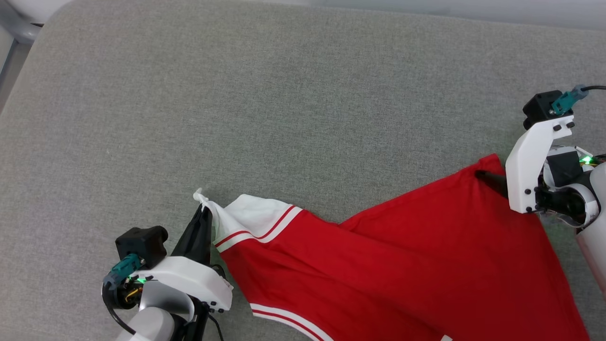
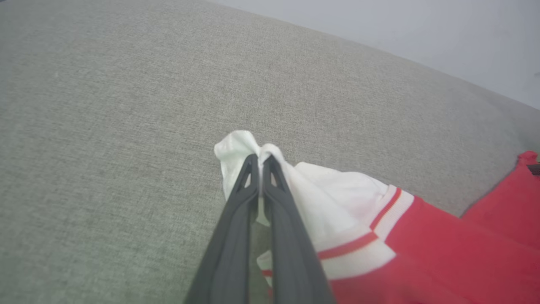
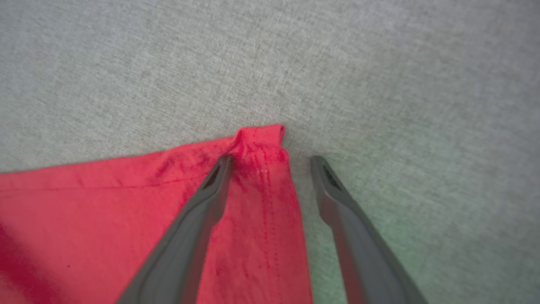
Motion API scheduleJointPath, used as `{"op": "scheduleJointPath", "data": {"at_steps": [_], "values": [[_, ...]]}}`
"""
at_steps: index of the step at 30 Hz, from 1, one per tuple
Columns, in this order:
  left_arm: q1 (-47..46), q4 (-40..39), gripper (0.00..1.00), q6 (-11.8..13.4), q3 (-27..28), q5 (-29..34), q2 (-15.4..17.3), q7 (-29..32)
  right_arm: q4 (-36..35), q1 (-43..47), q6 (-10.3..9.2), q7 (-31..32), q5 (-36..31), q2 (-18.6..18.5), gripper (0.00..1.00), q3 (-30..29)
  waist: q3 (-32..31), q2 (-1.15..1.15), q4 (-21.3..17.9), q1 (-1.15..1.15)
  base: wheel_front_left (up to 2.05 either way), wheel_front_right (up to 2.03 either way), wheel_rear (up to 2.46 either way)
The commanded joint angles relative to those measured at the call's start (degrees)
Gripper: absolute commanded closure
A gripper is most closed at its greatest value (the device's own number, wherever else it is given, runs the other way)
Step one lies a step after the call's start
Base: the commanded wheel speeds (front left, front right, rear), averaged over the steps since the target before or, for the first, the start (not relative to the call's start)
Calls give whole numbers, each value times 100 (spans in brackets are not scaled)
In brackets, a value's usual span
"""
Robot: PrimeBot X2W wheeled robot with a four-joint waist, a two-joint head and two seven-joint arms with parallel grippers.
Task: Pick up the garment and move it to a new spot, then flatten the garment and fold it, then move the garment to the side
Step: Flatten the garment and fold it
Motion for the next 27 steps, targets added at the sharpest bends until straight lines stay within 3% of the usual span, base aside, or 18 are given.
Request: {"op": "scheduleJointPath", "data": {"at_steps": [1, 2, 9, 14, 20, 27], "values": [[-71, 62, 100, -26, -16, -22, -15, -50, 286, 417, 19, 304, 232, 172, 96, 333, 11, 0, -12, 0, 0, 0, 0], [-82, 85, 100, -36, -18, -30, -23, -65, 302, 437, 19, 362, 297, 156, 100, 396, -1, 0, -21, 0, 0, 0, 0], [-153, 234, 100, -73, 65, -55, 43, -158, 146, -41, 9, -331, 497, -129, 100, 400, -293, 0, -162, 0, 0, 0, 0], [-490, 302, 100, -131, 161, 37, 300, -43, 119, -365, 8, -907, 516, -220, 100, 255, -593, 0, -323, 0, 0, 0, 0], [-1521, 571, 100, -291, 292, 49, 570, 330, 394, -741, 7, -1436, 381, -138, 100, -131, -839, 0, -584, 0, 0, 0, 0], [-2926, 1133, 100, -489, 288, 190, 628, 632, 680, -1384, 7, -1969, -8, 66, 100, -441, -913, 0, -858, 0, 0, 0, 0]]}}
